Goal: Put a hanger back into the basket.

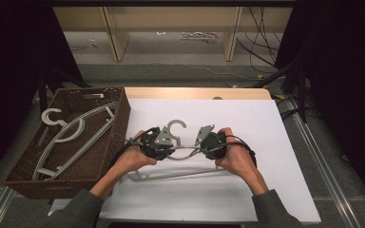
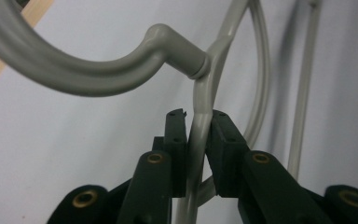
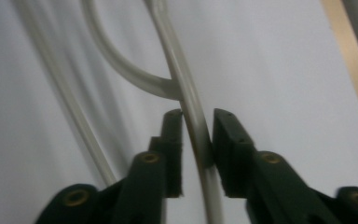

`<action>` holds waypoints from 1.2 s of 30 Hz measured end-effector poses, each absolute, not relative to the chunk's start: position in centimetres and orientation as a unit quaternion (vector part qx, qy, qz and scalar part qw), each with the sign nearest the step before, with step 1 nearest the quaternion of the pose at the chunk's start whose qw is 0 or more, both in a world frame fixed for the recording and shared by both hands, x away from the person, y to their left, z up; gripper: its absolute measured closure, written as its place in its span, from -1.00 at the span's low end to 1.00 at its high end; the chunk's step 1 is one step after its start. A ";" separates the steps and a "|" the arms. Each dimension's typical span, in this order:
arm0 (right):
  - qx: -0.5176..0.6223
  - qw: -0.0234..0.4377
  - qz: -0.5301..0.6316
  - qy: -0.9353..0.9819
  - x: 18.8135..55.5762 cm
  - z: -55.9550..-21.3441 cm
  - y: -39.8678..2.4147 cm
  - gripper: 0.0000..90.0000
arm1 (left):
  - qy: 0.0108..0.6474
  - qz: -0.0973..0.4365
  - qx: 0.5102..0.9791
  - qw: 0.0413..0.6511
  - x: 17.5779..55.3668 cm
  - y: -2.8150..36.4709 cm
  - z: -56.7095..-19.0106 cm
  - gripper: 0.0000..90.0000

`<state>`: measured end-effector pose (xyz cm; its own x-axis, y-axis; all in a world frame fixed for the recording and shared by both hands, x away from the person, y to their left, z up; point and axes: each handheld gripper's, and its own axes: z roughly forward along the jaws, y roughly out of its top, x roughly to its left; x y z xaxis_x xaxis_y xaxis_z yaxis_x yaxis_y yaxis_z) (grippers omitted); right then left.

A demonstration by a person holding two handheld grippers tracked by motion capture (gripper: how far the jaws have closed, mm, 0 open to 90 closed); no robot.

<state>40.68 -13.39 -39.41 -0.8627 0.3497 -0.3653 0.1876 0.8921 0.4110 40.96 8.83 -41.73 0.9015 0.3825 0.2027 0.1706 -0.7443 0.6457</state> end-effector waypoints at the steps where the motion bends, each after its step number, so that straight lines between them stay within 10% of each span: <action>1: 0.159 0.226 0.188 0.942 40.7 -39.4 -13.4 0.44 | 0.147 0.164 0.919 0.326 40.9 8.8 -41.7 0.80; 12: 0.268 0.248 0.304 0.880 40.8 -37.6 -14.1 -0.37 | 0.171 0.172 0.907 0.345 41.0 9.7 -41.2 0.83; 36: 0.326 0.228 0.482 0.780 34.7 -38.8 -17.7 -0.46 | 0.199 0.196 0.879 0.388 40.1 11.9 -37.8 0.82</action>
